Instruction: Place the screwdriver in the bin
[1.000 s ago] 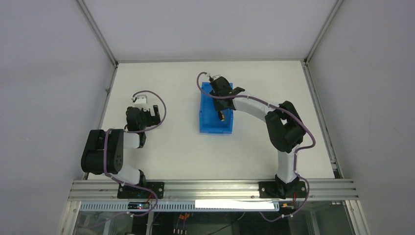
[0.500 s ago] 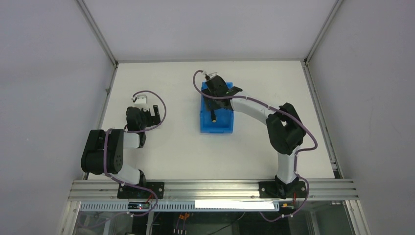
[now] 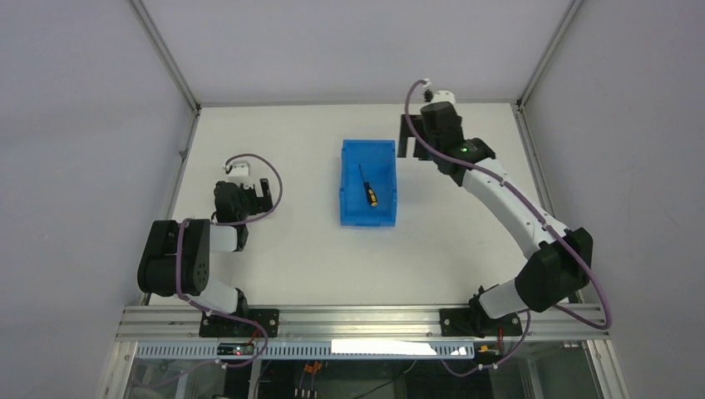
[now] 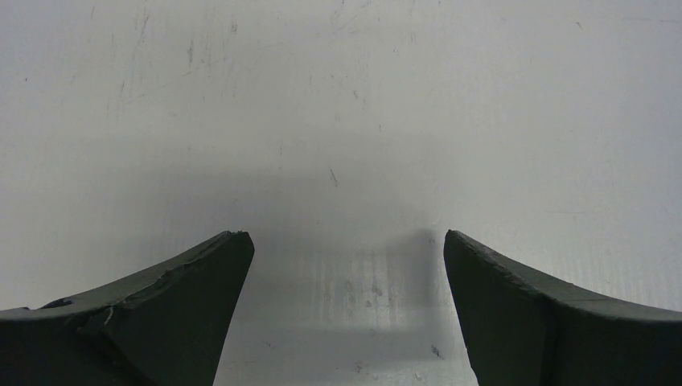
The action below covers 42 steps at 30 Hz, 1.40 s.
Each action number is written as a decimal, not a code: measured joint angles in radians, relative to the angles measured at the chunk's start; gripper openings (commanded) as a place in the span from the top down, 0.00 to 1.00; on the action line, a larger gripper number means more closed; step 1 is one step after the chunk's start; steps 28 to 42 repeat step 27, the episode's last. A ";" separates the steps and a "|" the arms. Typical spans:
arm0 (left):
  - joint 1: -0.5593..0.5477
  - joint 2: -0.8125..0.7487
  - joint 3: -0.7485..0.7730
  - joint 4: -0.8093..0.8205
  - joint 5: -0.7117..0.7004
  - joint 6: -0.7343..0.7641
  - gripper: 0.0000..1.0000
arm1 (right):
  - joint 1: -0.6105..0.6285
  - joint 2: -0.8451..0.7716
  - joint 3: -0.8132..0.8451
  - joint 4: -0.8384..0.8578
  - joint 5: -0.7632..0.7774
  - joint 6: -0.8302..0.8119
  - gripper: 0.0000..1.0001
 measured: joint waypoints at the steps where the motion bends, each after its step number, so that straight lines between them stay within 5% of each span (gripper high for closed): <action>1: 0.000 0.000 0.000 0.000 0.000 0.000 0.01 | -0.060 -0.031 -0.034 -0.006 -0.005 0.001 0.01; 8: 0.000 0.000 0.000 0.000 0.000 0.000 0.01 | -0.398 -0.124 -0.174 -0.090 -0.048 -0.005 0.01; 16: 0.000 0.000 0.000 0.000 0.000 0.000 0.01 | -0.611 -0.162 -0.235 -0.124 -0.103 -0.003 0.01; 42: 0.000 0.000 0.000 0.000 0.000 0.000 0.01 | -0.638 -0.182 -0.239 -0.115 -0.116 -0.006 0.01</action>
